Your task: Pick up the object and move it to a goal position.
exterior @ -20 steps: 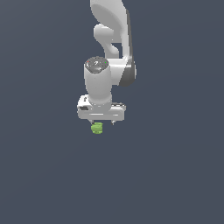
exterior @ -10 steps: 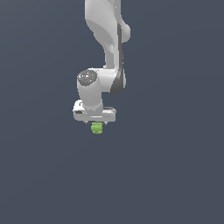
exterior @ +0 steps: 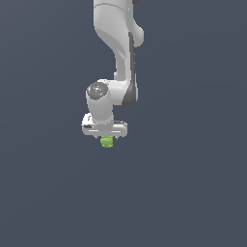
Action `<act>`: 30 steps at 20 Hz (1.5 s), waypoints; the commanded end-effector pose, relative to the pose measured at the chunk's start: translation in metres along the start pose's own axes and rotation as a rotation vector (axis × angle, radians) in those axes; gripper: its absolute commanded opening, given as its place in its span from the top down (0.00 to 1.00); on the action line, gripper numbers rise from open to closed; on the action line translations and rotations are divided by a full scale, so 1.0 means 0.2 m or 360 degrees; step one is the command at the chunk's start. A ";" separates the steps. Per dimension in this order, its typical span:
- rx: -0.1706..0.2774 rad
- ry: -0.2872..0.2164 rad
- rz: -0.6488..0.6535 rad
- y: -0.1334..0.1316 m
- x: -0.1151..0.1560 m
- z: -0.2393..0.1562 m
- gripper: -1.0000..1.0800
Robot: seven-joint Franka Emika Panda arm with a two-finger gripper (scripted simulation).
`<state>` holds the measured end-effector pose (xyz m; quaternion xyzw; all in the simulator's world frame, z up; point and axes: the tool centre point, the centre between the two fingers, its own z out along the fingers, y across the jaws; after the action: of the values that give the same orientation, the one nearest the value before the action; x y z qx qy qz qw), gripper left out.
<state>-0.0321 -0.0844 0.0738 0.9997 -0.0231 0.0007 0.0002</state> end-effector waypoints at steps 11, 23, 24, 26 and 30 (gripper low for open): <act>0.0000 -0.0002 -0.0001 0.00 0.00 0.16 1.00; 0.0000 0.0000 -0.0002 0.00 0.00 0.15 1.00; 0.0000 0.0000 -0.0002 -0.01 -0.01 0.14 1.00; 0.0000 0.0000 -0.0002 -0.02 -0.02 0.12 1.00; 0.0000 0.0000 -0.0002 -0.06 -0.05 0.06 1.00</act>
<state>-0.0388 -0.0754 0.0572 0.9997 -0.0229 0.0003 0.0001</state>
